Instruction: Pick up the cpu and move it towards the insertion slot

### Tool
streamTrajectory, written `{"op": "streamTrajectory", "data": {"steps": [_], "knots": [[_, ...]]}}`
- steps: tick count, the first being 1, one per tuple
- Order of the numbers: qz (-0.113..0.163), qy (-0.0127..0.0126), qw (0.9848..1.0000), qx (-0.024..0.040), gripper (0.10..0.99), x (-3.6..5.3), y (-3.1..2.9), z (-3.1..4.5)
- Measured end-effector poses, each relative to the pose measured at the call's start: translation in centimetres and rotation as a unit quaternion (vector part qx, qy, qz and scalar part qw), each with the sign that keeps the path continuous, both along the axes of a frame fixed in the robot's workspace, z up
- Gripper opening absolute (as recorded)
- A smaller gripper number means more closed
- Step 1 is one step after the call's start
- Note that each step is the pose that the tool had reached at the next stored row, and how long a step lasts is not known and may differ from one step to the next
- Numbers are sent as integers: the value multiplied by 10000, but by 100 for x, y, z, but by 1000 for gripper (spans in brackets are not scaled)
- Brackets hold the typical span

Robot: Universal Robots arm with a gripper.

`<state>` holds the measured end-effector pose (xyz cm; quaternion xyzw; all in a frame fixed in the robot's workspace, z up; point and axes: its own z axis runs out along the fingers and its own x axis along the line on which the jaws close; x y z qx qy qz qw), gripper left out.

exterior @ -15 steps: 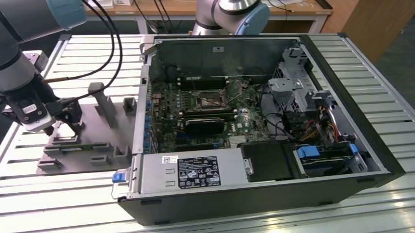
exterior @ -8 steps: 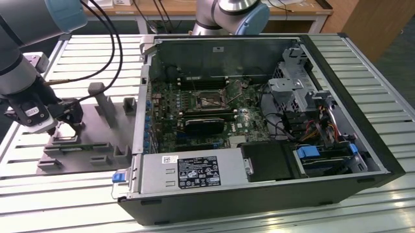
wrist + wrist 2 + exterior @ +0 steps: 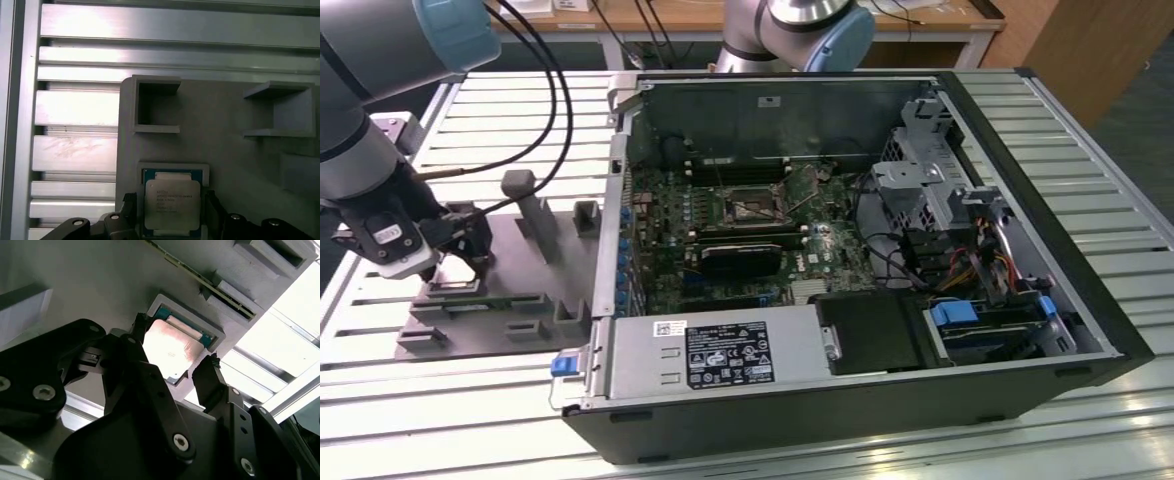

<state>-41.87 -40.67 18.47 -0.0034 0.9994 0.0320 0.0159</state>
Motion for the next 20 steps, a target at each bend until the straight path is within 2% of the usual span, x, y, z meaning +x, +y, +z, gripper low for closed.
{"op": "streamTrajectory", "data": {"steps": [20], "knots": [[-9,0,10000,0,647,0,0,-14]]}}
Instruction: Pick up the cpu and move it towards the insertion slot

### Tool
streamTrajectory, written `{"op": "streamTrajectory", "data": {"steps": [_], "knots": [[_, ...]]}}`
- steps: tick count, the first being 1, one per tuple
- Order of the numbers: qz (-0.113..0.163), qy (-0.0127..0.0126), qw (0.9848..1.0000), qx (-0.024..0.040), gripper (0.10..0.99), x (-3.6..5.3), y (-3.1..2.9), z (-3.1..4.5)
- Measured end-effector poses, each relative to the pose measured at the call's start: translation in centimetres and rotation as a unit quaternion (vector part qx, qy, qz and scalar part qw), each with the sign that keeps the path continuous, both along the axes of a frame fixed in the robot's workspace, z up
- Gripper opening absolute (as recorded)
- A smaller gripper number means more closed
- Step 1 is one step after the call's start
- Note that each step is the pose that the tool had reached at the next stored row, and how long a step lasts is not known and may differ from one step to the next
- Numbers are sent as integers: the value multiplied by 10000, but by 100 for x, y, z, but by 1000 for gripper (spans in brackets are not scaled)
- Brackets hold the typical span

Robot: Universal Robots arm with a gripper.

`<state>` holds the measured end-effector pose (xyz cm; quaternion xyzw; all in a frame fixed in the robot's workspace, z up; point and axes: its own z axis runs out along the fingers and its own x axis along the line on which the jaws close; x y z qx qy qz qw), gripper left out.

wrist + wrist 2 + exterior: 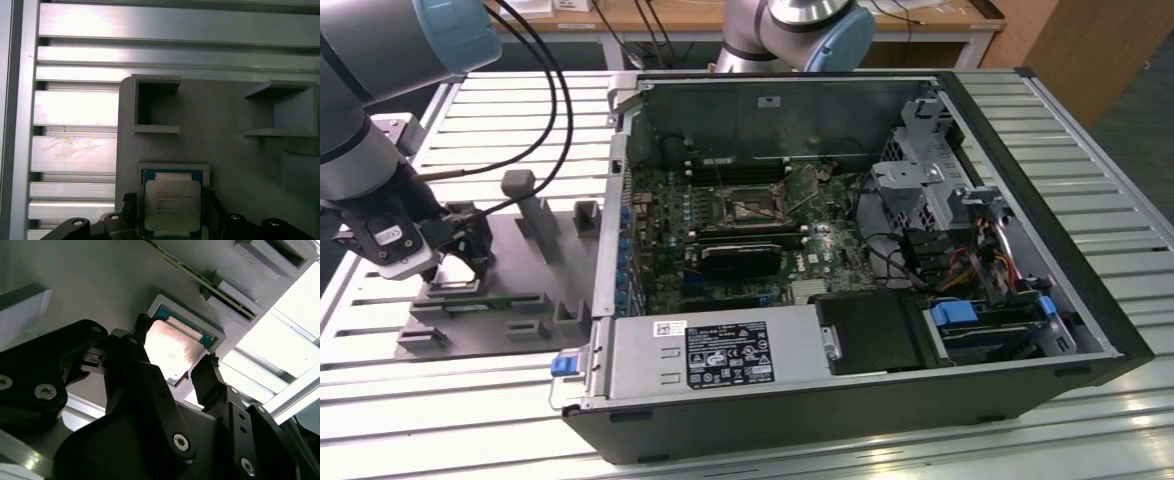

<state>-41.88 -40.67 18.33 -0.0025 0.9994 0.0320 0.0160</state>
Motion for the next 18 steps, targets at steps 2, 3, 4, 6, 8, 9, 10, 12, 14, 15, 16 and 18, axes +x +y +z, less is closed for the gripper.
{"op": "streamTrajectory", "data": {"steps": [2,3,4,6,8,9,10,12,14,15,16,18], "knots": [[0,1,10000,-1,635,0,-1,1],[0,0,10000,0,573,0,-1,1],[0,0,10000,0,537,0,-1,0],[0,0,10000,0,537,0,-1,0],[0,0,10000,0,537,0,-1,0],[0,-1,10000,0,537,0,-1,4],[0,-1,10000,1,537,0,-1,15],[0,0,10000,0,537,0,-1,49],[0,0,10000,0,537,0,-1,85],[0,0,10000,0,537,0,-1,101],[0,0,10000,0,537,0,-1,118],[0,0,10000,0,537,0,-1,156]]}}
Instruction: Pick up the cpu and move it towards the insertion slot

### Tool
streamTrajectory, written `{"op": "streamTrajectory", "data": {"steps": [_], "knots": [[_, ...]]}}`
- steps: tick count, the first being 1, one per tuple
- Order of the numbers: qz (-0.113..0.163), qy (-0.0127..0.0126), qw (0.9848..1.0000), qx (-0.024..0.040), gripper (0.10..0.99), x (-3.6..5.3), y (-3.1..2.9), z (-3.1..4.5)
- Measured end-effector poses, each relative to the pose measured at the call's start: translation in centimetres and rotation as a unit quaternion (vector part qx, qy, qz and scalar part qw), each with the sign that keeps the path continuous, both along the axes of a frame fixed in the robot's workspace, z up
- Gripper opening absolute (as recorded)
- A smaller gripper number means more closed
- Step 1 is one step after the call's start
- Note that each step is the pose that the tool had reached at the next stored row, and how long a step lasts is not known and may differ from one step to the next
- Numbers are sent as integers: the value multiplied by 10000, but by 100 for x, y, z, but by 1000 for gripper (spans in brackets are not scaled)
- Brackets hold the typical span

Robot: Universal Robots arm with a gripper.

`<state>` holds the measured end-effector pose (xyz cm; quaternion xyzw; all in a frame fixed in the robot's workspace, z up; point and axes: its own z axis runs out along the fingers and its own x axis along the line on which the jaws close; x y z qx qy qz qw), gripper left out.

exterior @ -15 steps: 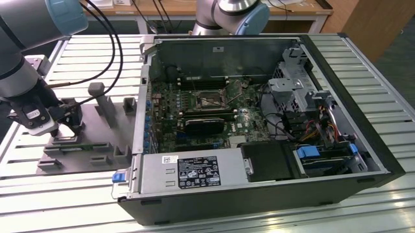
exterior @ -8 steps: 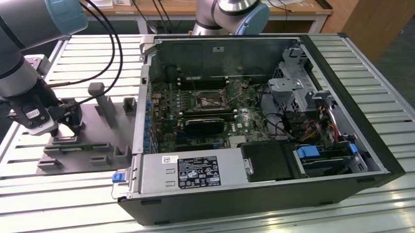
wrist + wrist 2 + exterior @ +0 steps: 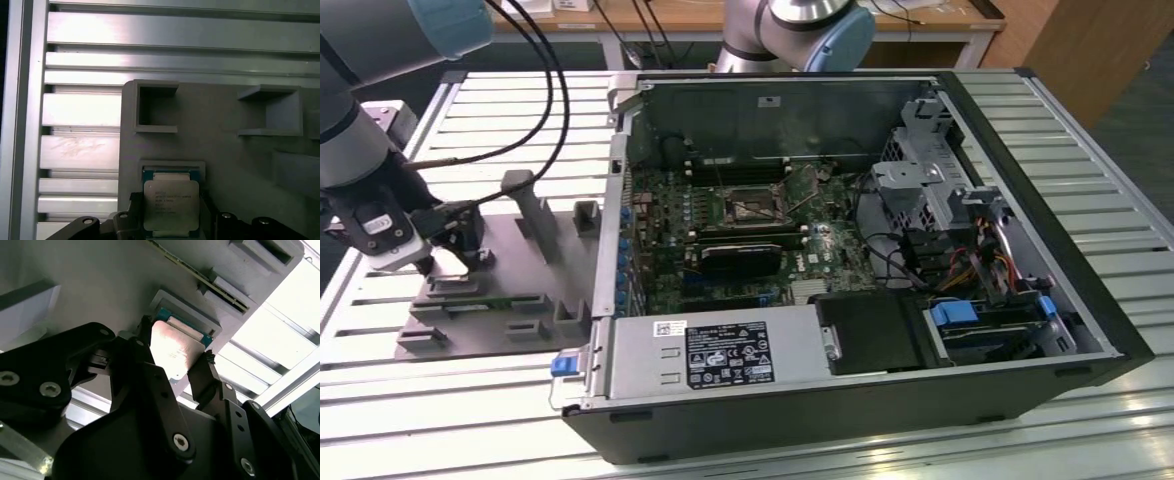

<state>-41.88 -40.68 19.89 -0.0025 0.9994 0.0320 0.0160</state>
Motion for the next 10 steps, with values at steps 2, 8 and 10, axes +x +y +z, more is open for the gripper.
{"op": "streamTrajectory", "data": {"steps": [2,8,10], "knots": [[0,0,10000,0,537,0,0,41],[0,0,10000,0,537,0,0,181],[0,0,10000,0,537,0,0,230]]}}
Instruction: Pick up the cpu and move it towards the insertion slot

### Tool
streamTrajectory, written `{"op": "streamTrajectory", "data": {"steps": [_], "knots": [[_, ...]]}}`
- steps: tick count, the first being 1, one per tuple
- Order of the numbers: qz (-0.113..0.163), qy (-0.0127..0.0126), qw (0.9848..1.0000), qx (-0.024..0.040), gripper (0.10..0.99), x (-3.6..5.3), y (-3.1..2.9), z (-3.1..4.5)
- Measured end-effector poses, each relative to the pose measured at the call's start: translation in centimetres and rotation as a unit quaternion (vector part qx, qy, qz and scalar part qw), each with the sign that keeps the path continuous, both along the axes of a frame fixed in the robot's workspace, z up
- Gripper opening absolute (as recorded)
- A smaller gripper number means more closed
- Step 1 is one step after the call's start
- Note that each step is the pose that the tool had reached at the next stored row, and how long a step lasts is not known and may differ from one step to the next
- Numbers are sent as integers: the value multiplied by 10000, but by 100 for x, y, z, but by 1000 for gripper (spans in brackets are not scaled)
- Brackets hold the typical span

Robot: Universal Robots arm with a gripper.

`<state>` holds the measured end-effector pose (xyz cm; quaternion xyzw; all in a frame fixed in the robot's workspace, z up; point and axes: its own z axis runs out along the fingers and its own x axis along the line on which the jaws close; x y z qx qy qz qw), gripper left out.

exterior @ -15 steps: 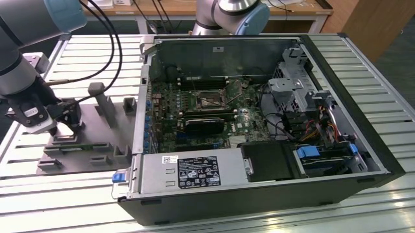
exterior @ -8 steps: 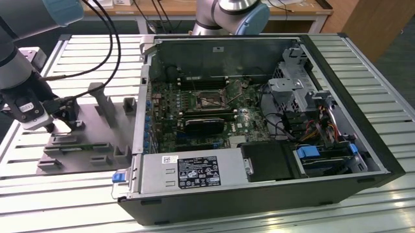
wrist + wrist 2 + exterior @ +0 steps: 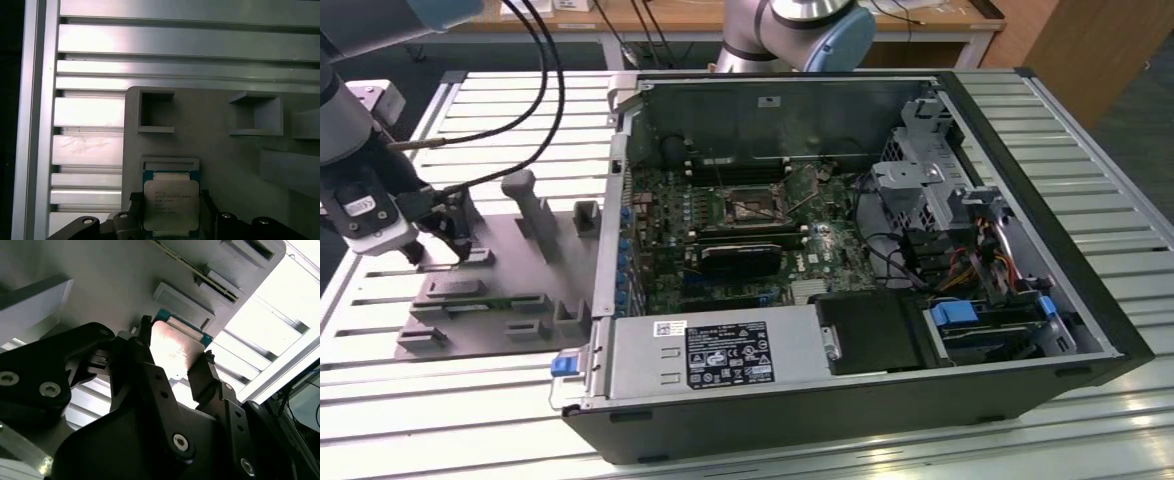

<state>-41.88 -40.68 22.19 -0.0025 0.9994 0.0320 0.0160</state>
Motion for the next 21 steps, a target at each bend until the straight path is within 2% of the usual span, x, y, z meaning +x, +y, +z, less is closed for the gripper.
{"op": "streamTrajectory", "data": {"steps": [9,12,21], "knots": [[0,-3,10000,0,537,0,0,244],[0,-8,10000,0,537,0,0,392],[0,-28,10000,1,537,1,0,665]]}}
